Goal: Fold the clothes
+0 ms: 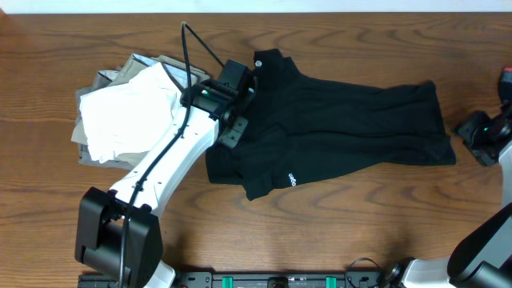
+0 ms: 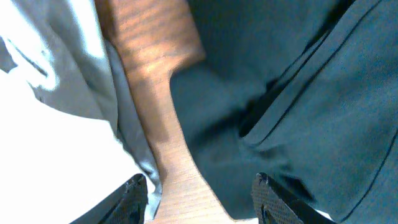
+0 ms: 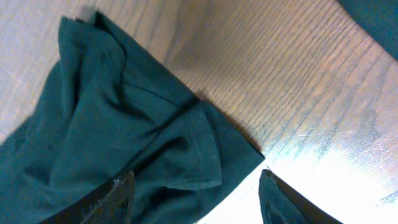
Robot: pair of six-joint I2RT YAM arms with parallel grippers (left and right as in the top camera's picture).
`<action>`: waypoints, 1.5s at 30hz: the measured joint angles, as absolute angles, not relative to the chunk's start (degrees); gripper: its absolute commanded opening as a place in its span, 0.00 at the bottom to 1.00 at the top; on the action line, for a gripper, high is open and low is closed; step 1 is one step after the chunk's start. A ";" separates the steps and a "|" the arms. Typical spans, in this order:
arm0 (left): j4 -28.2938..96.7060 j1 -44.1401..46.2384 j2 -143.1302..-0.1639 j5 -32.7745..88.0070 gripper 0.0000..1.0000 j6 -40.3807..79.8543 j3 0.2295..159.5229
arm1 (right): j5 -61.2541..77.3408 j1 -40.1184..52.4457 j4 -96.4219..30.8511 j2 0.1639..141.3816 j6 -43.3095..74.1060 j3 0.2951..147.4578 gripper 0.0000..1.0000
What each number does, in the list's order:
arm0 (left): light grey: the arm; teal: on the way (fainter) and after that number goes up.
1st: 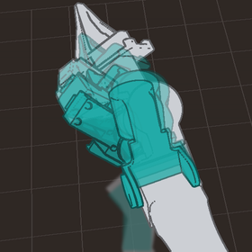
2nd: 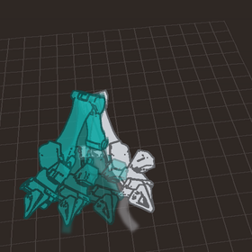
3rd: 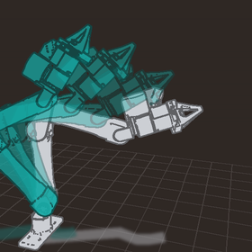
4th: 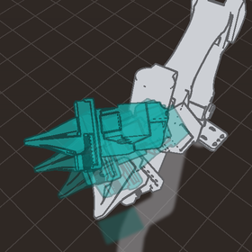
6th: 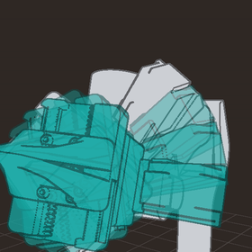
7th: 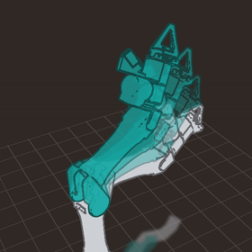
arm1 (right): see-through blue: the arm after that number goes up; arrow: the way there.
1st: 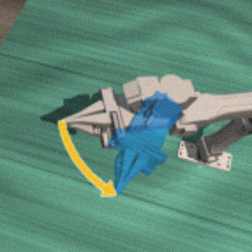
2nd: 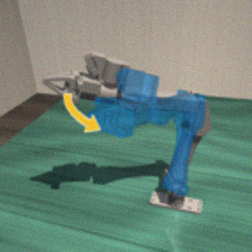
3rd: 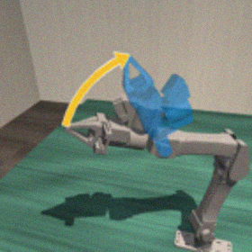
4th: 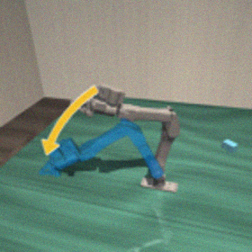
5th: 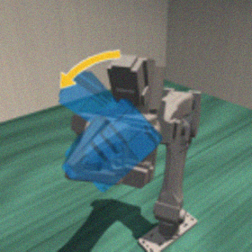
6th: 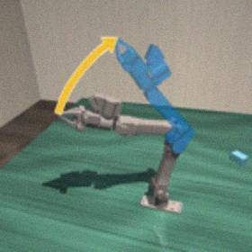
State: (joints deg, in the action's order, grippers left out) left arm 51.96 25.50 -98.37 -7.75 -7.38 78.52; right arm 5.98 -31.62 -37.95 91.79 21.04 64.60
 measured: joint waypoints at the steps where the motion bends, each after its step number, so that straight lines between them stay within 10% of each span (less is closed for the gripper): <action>1: 52.53 25.47 -98.37 -7.64 0.60 -7.35 78.52 | 5.96 -31.62 -37.76 91.79 20.67 63.81 0.60; 24: 48.86 25.56 -98.37 25.32 0.71 9.47 61.17 | 9.61 -33.58 -33.17 92.27 23.92 52.99 0.56; 30: 47.40 25.56 -99.46 27.99 0.06 13.87 60.12 | 10.52 -33.58 -33.12 92.27 23.46 52.99 0.58; 45: 51.46 21.71 -102.39 23.49 0.06 14.79 59.57 | 6.28 -33.58 -28.75 92.27 24.10 48.12 0.38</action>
State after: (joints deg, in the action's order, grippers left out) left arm 51.46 21.71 -102.39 23.49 14.79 59.57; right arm 6.28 -33.58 -28.75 92.27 24.10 48.12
